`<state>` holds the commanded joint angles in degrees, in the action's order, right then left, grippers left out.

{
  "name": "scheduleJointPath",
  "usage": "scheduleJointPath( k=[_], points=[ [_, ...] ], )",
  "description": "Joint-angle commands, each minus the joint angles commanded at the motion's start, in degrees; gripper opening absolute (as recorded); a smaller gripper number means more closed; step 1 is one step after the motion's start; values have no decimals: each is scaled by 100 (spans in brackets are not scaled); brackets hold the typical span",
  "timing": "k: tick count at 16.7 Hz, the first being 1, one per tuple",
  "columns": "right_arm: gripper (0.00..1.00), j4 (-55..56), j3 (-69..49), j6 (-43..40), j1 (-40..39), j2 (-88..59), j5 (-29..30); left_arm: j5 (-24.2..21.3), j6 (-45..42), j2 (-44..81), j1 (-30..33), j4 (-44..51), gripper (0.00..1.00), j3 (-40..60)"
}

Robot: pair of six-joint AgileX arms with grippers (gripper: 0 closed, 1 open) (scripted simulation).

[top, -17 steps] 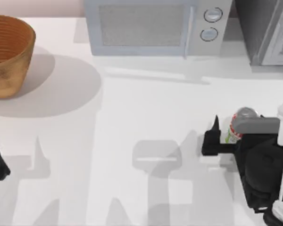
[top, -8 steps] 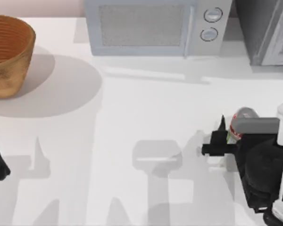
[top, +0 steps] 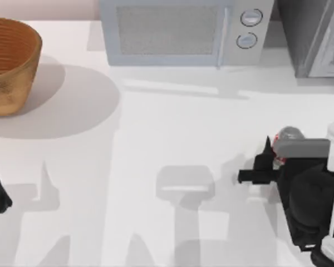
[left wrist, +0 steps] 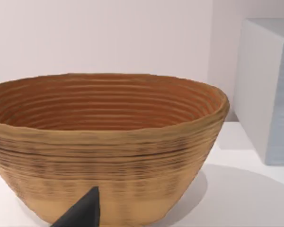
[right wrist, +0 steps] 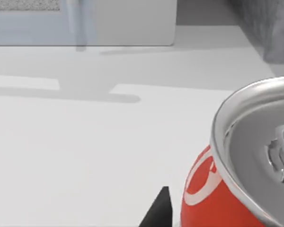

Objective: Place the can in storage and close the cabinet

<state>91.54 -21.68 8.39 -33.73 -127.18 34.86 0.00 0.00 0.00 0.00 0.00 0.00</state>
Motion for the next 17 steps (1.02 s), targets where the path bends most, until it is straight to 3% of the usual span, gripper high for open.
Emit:
scheduleJointPath(
  k=[11, 17],
  points=[
    [0, -192, -37, 2, -4, 212, -6, 0, 0, 0, 0, 0, 100, 0],
    [0, -2084, -263, 8, 2, 1888, -29, 0, 0, 0, 0, 0, 100, 0]
  ],
)
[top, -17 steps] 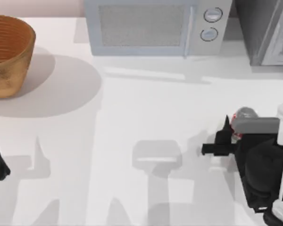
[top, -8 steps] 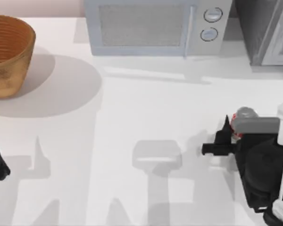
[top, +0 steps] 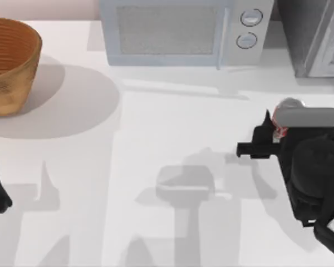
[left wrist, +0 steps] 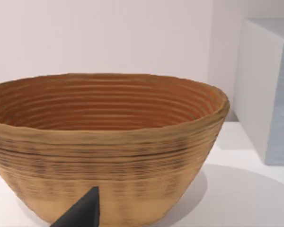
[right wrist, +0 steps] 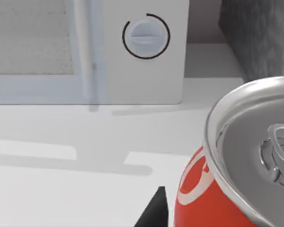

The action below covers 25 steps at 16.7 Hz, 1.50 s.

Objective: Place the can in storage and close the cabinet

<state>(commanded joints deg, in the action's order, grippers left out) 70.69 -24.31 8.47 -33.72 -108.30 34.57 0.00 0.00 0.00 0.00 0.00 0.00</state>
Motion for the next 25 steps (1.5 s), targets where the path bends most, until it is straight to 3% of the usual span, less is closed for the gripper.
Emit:
scheduleJointPath(
  k=[8, 18, 25],
  points=[
    [0, -3110, -315, 0, -15, 2649, -28, 0, 0, 0, 0, 0, 100, 0],
    [0, -3489, -318, -9, 63, 3123, -108, 0, 0, 0, 0, 0, 100, 0],
    [0, -4448, 416, -227, 946, 5236, -997, 0, 0, 0, 0, 0, 100, 0]
  ],
)
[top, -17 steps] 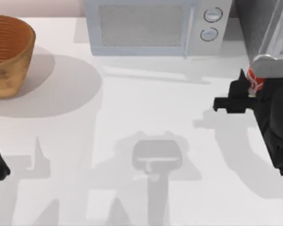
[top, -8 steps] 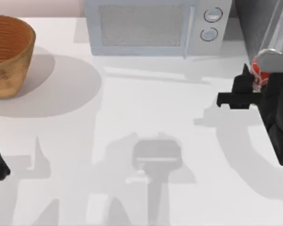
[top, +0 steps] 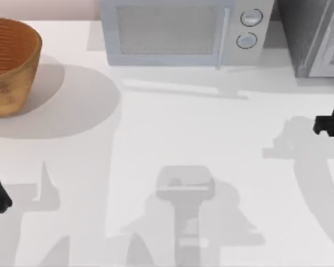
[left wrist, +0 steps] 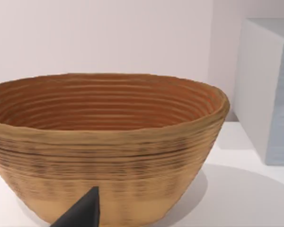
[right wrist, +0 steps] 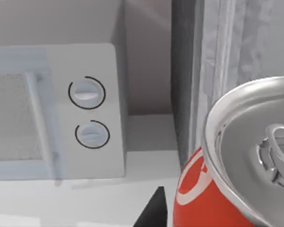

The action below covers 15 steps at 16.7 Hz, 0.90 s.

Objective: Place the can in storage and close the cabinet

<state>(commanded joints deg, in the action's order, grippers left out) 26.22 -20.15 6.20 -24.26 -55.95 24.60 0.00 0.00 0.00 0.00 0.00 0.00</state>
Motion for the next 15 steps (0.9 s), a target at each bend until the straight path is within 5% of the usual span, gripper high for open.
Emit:
scheduleJointPath(
  k=[10, 15],
  points=[
    [0, -2050, 1575, -483, 1895, 4454, -1922, 0, 0, 0, 0, 0, 100, 0],
    [0, -2601, 1999, -615, 2406, 5556, -2440, 0, 0, 0, 0, 0, 100, 0]
  ],
)
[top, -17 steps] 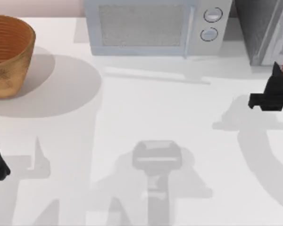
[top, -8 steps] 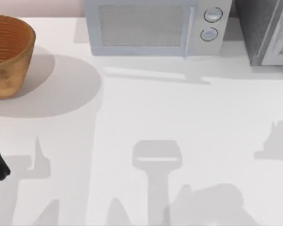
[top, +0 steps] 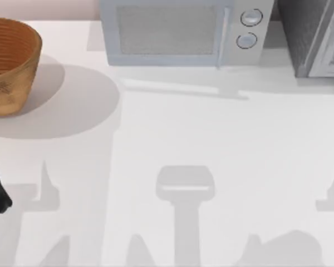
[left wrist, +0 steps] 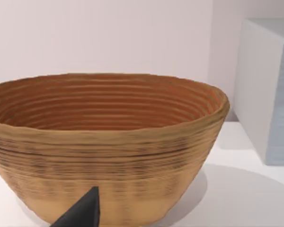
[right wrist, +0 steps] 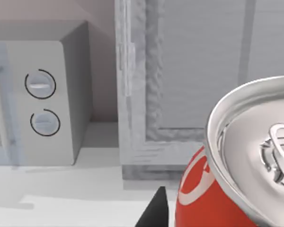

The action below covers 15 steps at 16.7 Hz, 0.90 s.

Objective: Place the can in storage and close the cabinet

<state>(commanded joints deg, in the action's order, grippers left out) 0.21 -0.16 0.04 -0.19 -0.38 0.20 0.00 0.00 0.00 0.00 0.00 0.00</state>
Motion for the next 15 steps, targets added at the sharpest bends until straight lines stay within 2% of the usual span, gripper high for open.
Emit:
scheduleJointPath(
  k=[8, 11, 15],
  points=[
    [0, -77, -184, 12, -27, -167, 18, 0, 0, 0, 0, 0, 100, 0],
    [0, -318, -915, 22, -131, -843, 131, 0, 0, 0, 0, 0, 100, 0],
    [0, -775, -2690, 40, -329, -2227, 343, 0, 0, 0, 0, 0, 100, 0]
  ],
)
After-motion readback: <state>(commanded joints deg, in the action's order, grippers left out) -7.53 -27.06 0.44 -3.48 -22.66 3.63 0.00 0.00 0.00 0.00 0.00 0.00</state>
